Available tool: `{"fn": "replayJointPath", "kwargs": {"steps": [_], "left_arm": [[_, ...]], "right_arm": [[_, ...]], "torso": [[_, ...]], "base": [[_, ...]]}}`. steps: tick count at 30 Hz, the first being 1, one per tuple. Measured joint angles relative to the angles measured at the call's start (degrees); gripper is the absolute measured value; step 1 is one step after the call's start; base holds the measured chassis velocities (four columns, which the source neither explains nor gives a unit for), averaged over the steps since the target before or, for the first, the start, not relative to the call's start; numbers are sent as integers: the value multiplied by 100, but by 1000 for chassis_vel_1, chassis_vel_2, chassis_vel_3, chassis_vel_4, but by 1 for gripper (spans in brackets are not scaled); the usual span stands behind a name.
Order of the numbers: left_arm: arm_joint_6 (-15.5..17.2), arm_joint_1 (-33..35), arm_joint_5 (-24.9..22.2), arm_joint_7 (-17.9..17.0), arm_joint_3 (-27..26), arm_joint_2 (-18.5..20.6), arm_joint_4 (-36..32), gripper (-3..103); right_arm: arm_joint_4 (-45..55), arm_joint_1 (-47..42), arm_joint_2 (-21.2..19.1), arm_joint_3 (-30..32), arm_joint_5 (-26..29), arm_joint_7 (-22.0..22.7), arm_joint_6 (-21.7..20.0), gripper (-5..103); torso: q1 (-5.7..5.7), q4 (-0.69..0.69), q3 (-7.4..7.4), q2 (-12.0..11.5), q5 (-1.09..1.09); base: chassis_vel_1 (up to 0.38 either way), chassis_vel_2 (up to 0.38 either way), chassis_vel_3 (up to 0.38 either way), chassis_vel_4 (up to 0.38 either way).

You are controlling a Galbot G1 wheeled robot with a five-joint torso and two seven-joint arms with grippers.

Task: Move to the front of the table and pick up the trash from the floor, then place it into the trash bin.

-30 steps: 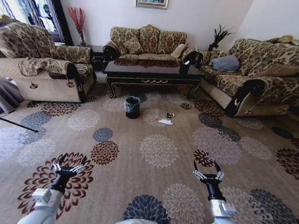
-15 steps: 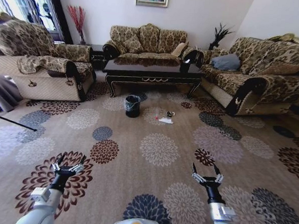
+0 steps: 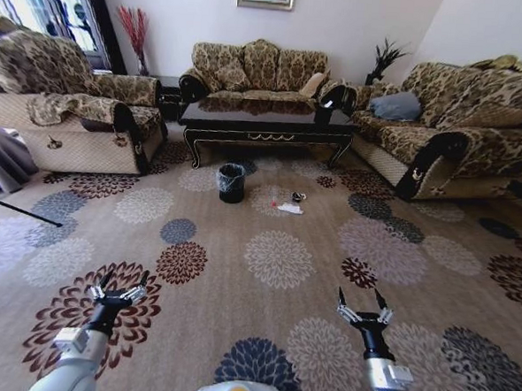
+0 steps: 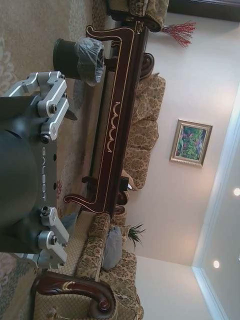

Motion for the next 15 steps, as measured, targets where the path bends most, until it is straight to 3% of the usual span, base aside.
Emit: {"fn": "replayJointPath", "kwargs": {"steps": [6, 15], "left_arm": [[0, 39, -2, -1, -13, 5, -38, 100], [-119, 202, -13, 4, -52, 8, -70, 100]], "right_arm": [[97, 28, 72, -22, 399, 0, -239, 100], [92, 20, 108, -99, 177, 0, -236, 100]], "torso": [[-45, -1, -96, -141, 0], [-111, 0, -222, -333, 0]], "base": [[0, 0, 0, 0], [0, 0, 0, 0]]}}
